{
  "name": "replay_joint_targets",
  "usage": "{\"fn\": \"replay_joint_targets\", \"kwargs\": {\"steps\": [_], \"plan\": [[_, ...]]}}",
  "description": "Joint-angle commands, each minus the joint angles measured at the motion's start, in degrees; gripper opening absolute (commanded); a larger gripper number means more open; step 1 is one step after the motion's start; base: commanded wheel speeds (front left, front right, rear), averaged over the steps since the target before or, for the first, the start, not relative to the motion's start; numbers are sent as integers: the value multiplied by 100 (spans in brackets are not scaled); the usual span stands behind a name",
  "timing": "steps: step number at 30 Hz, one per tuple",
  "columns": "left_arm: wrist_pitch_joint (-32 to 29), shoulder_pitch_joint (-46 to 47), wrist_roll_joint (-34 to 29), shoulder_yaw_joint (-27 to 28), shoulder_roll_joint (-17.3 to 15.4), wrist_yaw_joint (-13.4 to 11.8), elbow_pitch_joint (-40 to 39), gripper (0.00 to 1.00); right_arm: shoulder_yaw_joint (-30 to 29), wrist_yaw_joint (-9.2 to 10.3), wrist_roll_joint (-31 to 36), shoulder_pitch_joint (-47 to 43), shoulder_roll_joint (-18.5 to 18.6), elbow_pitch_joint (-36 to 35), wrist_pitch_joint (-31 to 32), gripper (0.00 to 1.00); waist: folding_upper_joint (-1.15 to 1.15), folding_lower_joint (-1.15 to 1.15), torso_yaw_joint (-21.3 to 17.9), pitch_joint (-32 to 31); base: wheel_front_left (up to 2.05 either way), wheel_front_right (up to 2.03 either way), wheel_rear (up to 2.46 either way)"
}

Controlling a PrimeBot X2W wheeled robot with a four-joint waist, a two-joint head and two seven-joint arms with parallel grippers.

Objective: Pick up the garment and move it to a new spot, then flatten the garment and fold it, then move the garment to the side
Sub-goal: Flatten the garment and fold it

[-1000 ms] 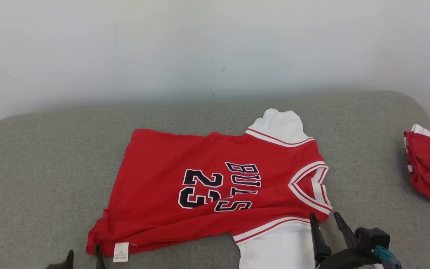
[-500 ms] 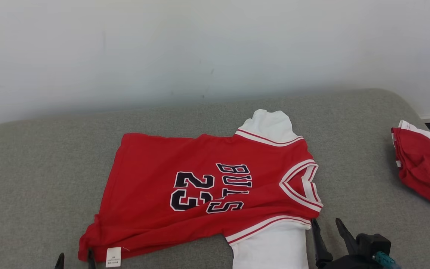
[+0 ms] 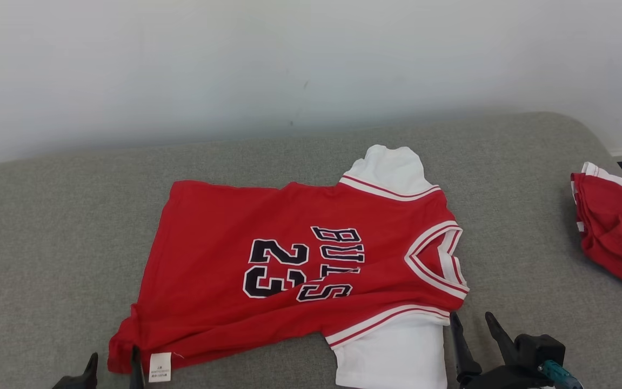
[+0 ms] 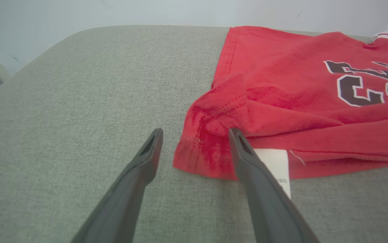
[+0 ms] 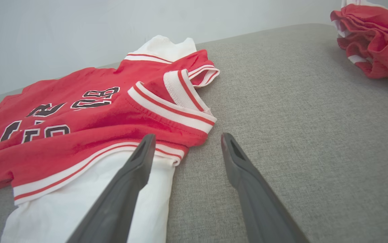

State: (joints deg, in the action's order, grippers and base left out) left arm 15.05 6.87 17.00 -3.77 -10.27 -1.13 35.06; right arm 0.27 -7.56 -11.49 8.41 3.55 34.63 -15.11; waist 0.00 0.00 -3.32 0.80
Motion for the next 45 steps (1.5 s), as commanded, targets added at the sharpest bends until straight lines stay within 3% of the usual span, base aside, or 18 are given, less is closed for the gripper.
{"fn": "replay_joint_targets", "kwargs": {"steps": [1,19,28,29,30,32,45], "plan": [[16,107,-56,33,18,9,19,100,7,17,18,63,29,-5,-2,100,0,0,6,64,0,0,0],[16,651,-253,124,-3,610,379,100,52,17,-10,216,69,0,-2,100,0,0,28,356,0,0,0],[16,863,-213,121,28,730,559,99,88,17,-42,295,92,21,-2,100,0,0,53,440,0,0,0],[16,870,-199,126,33,747,581,93,93,17,-49,301,94,26,-1,100,0,0,55,446,0,0,0],[16,881,-187,129,44,762,602,53,98,17,-58,305,94,27,-2,100,0,0,57,450,0,0,0],[16,902,-177,123,63,772,602,0,101,17,-69,304,95,28,-2,100,0,0,65,449,0,0,0],[16,392,94,127,210,866,-240,0,13,17,-120,72,0,154,-1,100,0,0,433,77,0,0,0]]}}
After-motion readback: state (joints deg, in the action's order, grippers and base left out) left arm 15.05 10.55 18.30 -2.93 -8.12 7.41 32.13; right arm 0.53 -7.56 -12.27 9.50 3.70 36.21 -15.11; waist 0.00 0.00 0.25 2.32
